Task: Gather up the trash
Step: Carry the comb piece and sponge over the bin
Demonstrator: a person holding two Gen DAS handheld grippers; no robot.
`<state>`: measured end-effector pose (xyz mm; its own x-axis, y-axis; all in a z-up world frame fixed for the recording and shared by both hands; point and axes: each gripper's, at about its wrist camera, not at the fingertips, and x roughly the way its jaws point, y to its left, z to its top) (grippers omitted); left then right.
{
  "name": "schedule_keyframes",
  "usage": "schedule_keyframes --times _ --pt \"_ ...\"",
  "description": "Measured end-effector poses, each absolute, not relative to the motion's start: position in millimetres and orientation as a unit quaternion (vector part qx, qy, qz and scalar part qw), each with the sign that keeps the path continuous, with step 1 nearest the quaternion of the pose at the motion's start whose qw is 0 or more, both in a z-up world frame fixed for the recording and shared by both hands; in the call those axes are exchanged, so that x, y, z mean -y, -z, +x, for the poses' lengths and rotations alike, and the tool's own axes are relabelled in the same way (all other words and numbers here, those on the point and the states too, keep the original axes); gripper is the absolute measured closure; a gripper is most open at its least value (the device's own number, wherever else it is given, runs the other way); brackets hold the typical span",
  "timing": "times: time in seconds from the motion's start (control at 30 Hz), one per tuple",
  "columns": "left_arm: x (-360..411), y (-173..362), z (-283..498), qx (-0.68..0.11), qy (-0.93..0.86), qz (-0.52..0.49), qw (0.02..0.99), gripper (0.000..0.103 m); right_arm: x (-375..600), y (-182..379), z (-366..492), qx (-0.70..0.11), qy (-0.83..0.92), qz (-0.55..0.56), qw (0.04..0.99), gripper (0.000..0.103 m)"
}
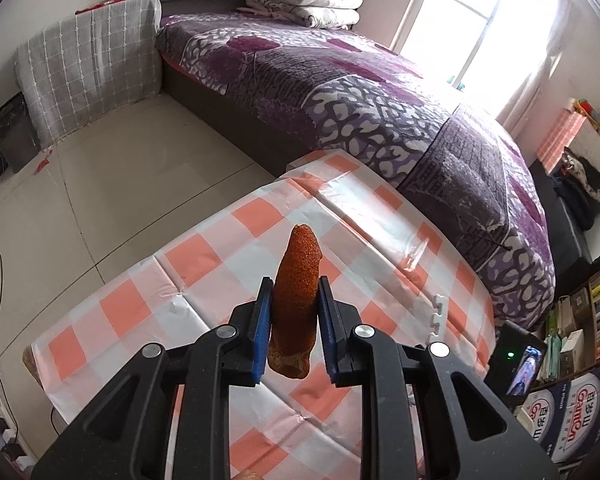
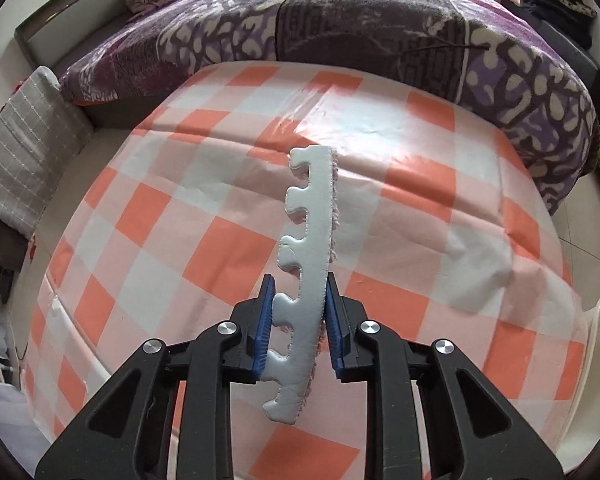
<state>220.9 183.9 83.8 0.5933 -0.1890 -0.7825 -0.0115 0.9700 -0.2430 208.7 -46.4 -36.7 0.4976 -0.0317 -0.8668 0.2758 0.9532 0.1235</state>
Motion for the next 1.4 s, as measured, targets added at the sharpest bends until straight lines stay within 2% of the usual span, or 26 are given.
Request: schedule_keyframes --times 0.53,0.83,1.4 --pt "-133.3 -99.2 195.6 -0.427 0.079 -0.107 0.894 0.081 106.4 -34.4 130.7 -0.433 0.098 0.121 0.888 0.08" --pt "-90.7 -88.9 177.8 -0.444 0.105 -0.087 0.886 0.081 166.4 -31.1 78.7 -0.43 0.146 0.149 0.878 0.08" --pt "18.5 -66.5 128.2 -0.46 0.187 -0.042 0.867 0.081 288.2 -21.4 -4.2 -0.405 0.253 0.267 0.837 0.079"
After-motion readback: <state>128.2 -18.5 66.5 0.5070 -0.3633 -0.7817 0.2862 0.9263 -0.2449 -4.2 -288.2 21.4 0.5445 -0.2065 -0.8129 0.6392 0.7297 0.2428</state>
